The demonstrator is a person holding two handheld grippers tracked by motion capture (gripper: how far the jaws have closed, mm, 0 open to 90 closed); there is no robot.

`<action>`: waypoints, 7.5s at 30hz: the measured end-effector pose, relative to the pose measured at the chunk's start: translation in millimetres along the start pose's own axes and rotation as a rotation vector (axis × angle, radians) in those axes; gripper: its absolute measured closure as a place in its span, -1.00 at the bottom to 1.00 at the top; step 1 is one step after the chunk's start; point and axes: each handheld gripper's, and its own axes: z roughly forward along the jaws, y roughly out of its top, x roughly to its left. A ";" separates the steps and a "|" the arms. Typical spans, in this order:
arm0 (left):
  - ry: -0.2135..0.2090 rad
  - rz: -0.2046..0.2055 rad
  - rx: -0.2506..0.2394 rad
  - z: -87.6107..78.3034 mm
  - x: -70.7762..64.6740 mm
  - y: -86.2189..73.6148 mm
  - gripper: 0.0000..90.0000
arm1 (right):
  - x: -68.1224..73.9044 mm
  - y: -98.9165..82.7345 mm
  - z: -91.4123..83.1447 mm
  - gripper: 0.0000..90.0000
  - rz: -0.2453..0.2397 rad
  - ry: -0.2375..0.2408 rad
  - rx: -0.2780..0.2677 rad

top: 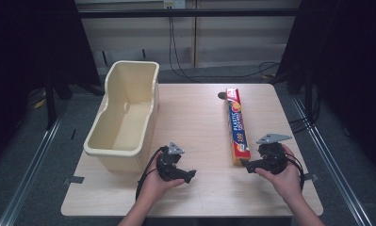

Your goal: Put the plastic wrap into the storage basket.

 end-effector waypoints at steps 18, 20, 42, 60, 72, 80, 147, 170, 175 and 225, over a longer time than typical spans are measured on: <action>-0.013 -0.023 0.002 -0.5 3.8 -1.6 -0.92 | -13.5 61.4 47.8 -0.83 0.194 -0.119 0.096; -0.006 -0.015 0.008 -0.6 4.1 -1.9 -0.92 | -16.0 67.9 54.0 -0.82 0.206 -0.131 0.100; -0.017 -0.006 0.014 0.6 3.8 -2.7 -0.91 | -29.9 92.9 106.7 -0.79 0.383 -0.225 0.169; -0.003 -0.001 0.006 -3.7 5.3 -3.3 -0.90 | -29.4 93.6 126.4 -0.36 0.432 -0.304 0.220; -0.008 0.003 -0.010 -7.5 3.6 -2.0 -0.90 | -39.3 84.8 116.8 -0.06 0.390 -0.242 0.243; -0.047 -0.041 -0.029 -11.1 2.1 2.9 -0.90 | -50.5 72.9 86.5 -0.06 0.244 -0.116 0.221; -0.311 0.417 0.079 17.7 -11.9 168.3 -0.90 | -22.1 67.9 -2.3 -0.08 -0.425 0.447 0.249; -0.470 0.528 0.232 16.1 -38.9 162.4 -0.19 | -18.3 80.8 1.8 -0.09 -0.675 0.591 0.211; -0.450 0.492 0.228 11.8 -43.0 161.0 -0.11 | -25.0 81.9 1.8 -0.19 -0.638 0.610 0.169; -0.061 0.123 0.315 -77.7 22.6 193.3 -0.07 | -34.0 46.9 -1.4 -0.94 -0.368 0.282 0.039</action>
